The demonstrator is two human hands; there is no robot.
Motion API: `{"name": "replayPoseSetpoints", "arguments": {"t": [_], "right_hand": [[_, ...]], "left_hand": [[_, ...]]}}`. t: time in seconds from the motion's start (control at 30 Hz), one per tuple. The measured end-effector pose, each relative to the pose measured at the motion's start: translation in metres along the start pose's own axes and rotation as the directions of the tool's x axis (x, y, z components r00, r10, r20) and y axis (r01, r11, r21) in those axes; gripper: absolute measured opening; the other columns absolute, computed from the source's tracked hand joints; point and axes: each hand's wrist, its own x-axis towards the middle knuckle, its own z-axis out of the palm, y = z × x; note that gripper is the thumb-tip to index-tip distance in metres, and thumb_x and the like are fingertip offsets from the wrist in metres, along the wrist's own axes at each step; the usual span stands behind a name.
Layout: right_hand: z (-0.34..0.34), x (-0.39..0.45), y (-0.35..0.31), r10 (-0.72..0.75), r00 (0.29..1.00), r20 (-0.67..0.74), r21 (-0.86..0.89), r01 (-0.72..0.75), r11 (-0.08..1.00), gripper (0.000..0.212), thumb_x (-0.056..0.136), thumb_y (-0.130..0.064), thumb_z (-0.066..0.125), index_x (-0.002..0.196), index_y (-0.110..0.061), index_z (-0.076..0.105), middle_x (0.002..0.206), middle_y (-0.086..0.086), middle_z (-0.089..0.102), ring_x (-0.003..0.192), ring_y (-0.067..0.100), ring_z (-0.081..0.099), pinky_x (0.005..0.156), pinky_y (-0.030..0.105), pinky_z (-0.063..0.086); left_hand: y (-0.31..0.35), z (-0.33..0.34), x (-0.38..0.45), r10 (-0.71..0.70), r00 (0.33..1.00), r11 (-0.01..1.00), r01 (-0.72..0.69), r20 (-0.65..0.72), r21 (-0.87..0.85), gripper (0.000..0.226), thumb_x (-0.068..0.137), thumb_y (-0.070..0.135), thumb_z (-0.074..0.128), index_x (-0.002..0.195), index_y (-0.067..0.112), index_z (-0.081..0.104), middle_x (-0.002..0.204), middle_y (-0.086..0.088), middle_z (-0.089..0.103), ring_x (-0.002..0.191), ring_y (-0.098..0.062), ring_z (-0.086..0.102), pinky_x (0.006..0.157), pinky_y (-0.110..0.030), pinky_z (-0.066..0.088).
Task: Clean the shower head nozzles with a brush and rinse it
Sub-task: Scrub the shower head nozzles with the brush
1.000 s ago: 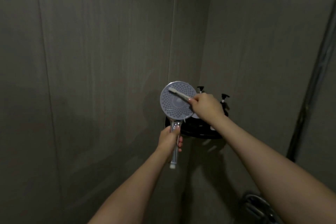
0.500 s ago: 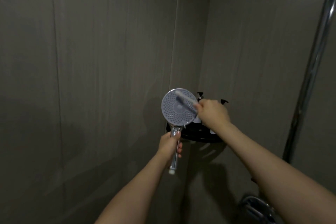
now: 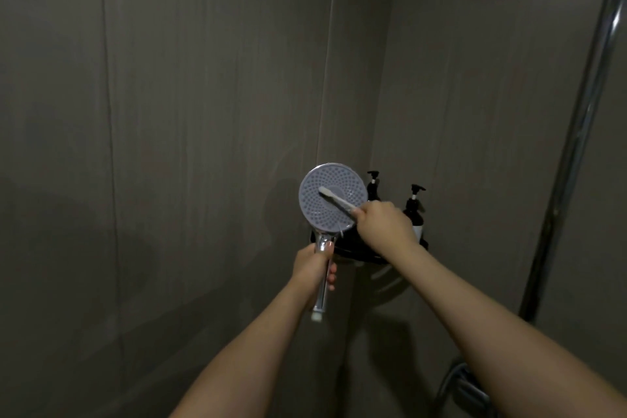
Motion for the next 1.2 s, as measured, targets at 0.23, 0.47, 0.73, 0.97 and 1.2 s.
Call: {"name": "replayPoseSetpoints", "arguments": {"t": [0.23, 0.47, 0.73, 0.97, 1.2], "right_hand": [[0.003, -0.005, 0.010, 0.053, 0.998, -0.023, 0.008, -0.053, 0.999, 0.032, 0.096, -0.028, 0.038, 0.088, -0.008, 0.061, 0.072, 0.006, 0.054, 0.064, 0.025, 0.057, 0.053, 0.030, 0.044], [0.006, -0.007, 0.024, 0.046, 0.999, -0.009, 0.040, -0.046, 0.998, 0.035, 0.097, -0.031, 0.038, 0.090, -0.008, 0.062, 0.078, 0.011, 0.061, 0.066, 0.026, 0.057, 0.058, 0.033, 0.046], [0.010, -0.010, 0.039, 0.007, 1.000, 0.028, 0.016, -0.007, 1.000, 0.038, 0.098, -0.035, 0.037, 0.089, -0.006, 0.062, 0.079, 0.010, 0.063, 0.067, 0.025, 0.058, 0.055, 0.031, 0.043], [0.008, -0.015, 0.044, -0.005, 0.999, 0.035, -0.027, 0.006, 1.000, 0.034, 0.098, -0.033, 0.036, 0.087, -0.011, 0.060, 0.076, 0.009, 0.060, 0.068, 0.024, 0.056, 0.056, 0.032, 0.042], [0.015, -0.016, 0.044, -0.051, 0.998, 0.036, -0.100, 0.054, 0.994, 0.038, 0.098, -0.035, 0.036, 0.093, -0.007, 0.061, 0.085, 0.013, 0.065, 0.075, 0.028, 0.061, 0.057, 0.032, 0.040]], "left_hand": [[0.000, 0.000, -0.002, 0.004, 1.000, 1.000, -0.004, 0.001, -0.022, 0.026, 0.094, 0.023, 0.047, 0.070, 0.015, 0.045, 0.052, -0.005, 0.044, 0.034, -0.011, 0.036, 0.037, -0.016, 0.033], [-0.006, -0.003, 0.001, -0.008, 1.000, 1.000, 0.007, -0.021, -0.023, 0.023, 0.093, 0.023, 0.047, 0.072, 0.014, 0.045, 0.055, -0.007, 0.044, 0.038, -0.014, 0.037, 0.038, -0.017, 0.034], [-0.005, -0.001, 0.002, -0.026, 1.000, 0.998, 0.026, -0.003, -0.049, 0.022, 0.094, 0.022, 0.046, 0.074, 0.014, 0.046, 0.055, -0.007, 0.043, 0.036, -0.013, 0.037, 0.038, -0.016, 0.034], [-0.004, 0.001, 0.002, -0.045, 0.999, 0.998, 0.045, 0.002, -0.048, 0.021, 0.094, 0.023, 0.046, 0.075, 0.014, 0.046, 0.055, -0.007, 0.042, 0.038, -0.014, 0.036, 0.038, -0.016, 0.033], [-0.004, 0.003, 0.001, -0.038, 0.999, 0.998, 0.038, -0.006, -0.040, 0.023, 0.093, 0.023, 0.047, 0.071, 0.014, 0.046, 0.053, -0.006, 0.043, 0.036, -0.013, 0.036, 0.038, -0.016, 0.033]]}}
